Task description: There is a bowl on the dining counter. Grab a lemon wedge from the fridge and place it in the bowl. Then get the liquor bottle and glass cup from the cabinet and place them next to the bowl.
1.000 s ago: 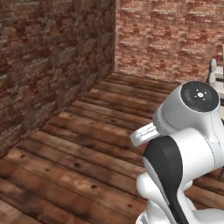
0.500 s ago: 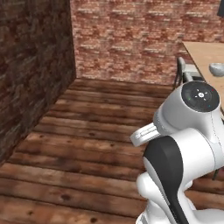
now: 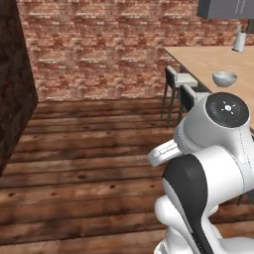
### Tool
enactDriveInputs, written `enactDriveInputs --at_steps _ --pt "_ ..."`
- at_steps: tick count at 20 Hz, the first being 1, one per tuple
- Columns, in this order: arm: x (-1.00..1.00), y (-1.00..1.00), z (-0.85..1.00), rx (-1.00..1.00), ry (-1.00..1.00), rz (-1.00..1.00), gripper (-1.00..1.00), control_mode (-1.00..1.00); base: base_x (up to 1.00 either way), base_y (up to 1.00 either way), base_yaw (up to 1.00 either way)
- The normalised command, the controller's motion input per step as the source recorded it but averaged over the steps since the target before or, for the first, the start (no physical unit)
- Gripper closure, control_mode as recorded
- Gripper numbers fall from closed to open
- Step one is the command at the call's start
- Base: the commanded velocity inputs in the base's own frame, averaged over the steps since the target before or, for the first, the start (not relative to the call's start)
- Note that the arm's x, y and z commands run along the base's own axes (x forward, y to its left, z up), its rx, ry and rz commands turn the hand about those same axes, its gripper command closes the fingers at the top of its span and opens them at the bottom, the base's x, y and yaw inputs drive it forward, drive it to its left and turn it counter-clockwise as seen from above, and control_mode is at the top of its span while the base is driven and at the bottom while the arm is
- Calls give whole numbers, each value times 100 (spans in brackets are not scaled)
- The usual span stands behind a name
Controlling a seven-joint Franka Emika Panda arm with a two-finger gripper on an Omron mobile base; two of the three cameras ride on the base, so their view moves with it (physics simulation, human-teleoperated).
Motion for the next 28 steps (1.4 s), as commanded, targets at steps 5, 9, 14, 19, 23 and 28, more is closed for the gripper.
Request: enactDriveInputs --at_steps 5,9,14,19,23,28 --pt "0 0 0 0 0 0 100 100 85 54 -51" --pt "0 0 0 0 0 0 100 100 81 52 -51" --pt "0 0 0 0 0 0 100 100 79 48 -52" --pt "0 0 0 0 0 0 100 100 75 47 -51" --pt "0 0 0 0 0 0 100 100 73 50 -51" --pt "0 0 0 0 0 0 100 100 67 53 -51"
